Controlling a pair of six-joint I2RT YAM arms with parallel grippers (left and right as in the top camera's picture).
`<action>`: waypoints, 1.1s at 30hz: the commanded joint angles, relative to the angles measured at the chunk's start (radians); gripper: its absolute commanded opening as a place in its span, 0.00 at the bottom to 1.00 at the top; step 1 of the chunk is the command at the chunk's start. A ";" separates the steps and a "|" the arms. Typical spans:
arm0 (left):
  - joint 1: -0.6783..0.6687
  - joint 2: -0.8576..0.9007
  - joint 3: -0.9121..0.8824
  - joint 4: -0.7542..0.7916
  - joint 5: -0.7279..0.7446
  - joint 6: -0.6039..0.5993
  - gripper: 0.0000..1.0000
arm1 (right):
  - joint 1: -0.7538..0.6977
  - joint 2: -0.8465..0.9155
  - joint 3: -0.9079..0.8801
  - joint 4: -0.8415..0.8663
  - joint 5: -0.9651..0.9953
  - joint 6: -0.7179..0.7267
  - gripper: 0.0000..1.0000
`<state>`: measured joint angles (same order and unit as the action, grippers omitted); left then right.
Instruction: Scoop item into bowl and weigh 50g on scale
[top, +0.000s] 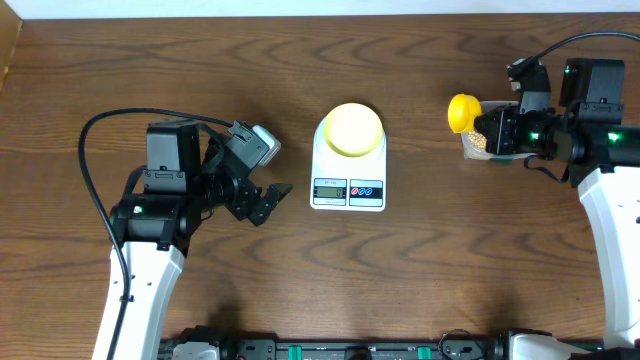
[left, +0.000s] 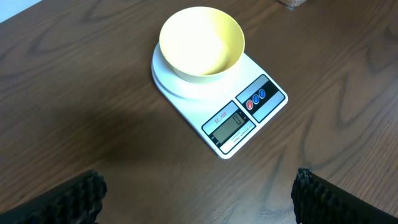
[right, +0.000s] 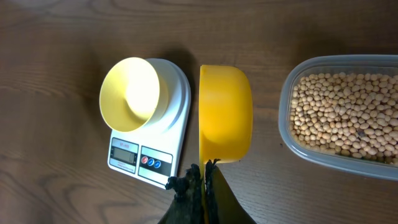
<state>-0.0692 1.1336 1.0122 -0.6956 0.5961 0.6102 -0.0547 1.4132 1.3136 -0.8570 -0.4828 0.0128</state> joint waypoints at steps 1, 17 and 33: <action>0.000 0.003 0.014 -0.002 -0.005 0.006 0.97 | 0.004 -0.002 0.015 -0.004 -0.013 -0.019 0.01; 0.000 0.003 0.014 -0.002 -0.005 0.006 0.98 | 0.003 -0.001 0.015 -0.037 0.058 -0.029 0.01; 0.000 0.003 0.014 -0.002 -0.005 0.006 0.98 | -0.048 -0.001 0.044 -0.053 0.191 0.024 0.01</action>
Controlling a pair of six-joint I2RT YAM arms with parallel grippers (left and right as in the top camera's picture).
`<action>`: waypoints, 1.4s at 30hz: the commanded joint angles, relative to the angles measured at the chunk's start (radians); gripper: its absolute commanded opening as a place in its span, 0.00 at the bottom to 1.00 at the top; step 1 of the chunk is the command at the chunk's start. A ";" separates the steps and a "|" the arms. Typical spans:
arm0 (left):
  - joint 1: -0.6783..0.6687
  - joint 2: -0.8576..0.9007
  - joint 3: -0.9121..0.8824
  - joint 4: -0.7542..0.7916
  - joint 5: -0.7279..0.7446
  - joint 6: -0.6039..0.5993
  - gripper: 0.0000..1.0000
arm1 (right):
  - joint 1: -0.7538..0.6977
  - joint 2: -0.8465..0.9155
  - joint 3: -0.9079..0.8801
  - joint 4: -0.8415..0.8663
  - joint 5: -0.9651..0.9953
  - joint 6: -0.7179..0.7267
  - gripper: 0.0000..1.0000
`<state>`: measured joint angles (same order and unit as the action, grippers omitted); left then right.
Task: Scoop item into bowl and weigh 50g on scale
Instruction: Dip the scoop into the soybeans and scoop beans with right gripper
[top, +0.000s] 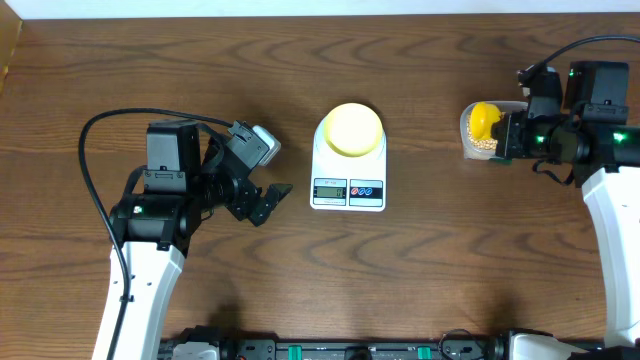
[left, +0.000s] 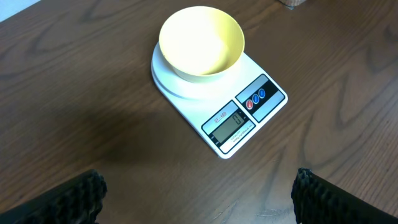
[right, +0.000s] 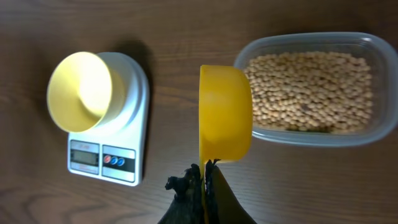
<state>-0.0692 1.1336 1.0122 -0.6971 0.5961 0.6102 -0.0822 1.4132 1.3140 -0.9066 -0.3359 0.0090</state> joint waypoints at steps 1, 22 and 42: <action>0.000 0.003 0.014 0.000 -0.005 0.006 0.98 | -0.030 -0.001 0.058 -0.011 0.045 0.029 0.01; 0.000 0.003 0.014 0.000 -0.005 0.006 0.98 | -0.075 0.037 0.237 -0.113 0.259 -0.083 0.01; 0.000 0.003 0.014 0.000 -0.005 0.006 0.98 | -0.075 0.171 0.236 -0.159 0.311 -0.122 0.01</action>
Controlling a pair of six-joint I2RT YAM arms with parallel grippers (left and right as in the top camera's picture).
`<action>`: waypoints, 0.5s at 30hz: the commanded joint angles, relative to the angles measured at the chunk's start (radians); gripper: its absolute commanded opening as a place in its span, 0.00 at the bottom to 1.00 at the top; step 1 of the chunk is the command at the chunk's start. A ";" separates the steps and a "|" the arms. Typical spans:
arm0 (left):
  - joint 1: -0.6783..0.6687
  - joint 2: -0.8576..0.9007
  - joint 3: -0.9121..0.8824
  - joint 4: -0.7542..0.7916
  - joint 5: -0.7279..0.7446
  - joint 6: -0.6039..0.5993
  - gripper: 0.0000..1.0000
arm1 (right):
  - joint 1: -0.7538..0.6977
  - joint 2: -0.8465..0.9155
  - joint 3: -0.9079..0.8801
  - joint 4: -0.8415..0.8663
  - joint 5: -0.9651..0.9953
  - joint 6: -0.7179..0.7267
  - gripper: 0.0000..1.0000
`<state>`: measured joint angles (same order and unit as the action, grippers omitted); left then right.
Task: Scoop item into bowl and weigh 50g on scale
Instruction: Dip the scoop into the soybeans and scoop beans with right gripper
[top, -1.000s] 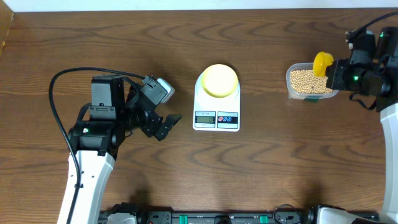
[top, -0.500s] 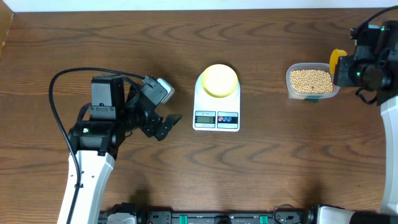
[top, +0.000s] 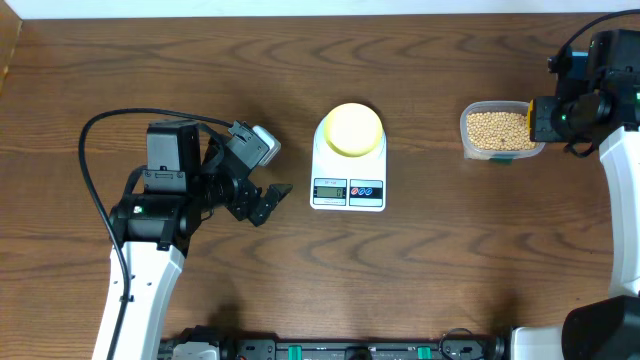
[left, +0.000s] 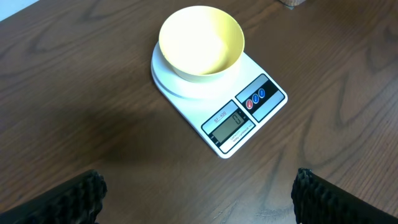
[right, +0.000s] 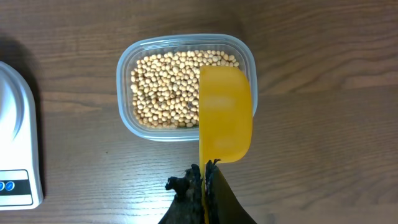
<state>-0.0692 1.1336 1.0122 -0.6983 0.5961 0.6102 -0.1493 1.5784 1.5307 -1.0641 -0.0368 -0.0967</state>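
An empty pale yellow bowl (top: 352, 128) stands on the white digital scale (top: 348, 190) at the table's middle; the left wrist view shows the bowl (left: 201, 42) and the scale (left: 245, 118) too. A clear tub of soybeans (top: 497, 130) sits at the right. My right gripper (right: 204, 177) is shut on the handle of a yellow scoop (right: 224, 114), which hangs on edge over the right end of the tub (right: 180, 87). My left gripper (left: 199, 193) hovers open, left of the scale, nothing between its fingers.
Dark wooden table (top: 420, 270) all round. The right arm's housing (top: 600, 90) stands by the tub at the far right edge. The left arm's cable (top: 100, 140) loops over the table at the left.
My right gripper has moved right with the scoop, from the tub's left end to its right end. In the overhead view the arm now hides the scoop. The left arm has not moved.
At first my right gripper held the yellow scoop between the scale and the bean tub. Then the scoop was over the tub's left end. Now it hangs over the tub's right end. The bowl has stayed empty and the left gripper open and still.
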 joint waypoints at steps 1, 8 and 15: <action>0.000 0.003 0.014 0.001 -0.005 0.006 0.97 | -0.008 0.006 0.019 0.000 0.012 -0.015 0.01; 0.000 0.003 0.014 0.001 -0.005 0.006 0.97 | -0.007 0.006 0.019 0.002 0.019 0.007 0.01; 0.000 0.003 0.014 0.001 -0.005 0.006 0.97 | -0.007 0.006 0.019 0.034 0.019 0.006 0.01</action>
<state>-0.0692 1.1336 1.0122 -0.6983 0.5961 0.6102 -0.1493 1.5784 1.5307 -1.0462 -0.0277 -0.0956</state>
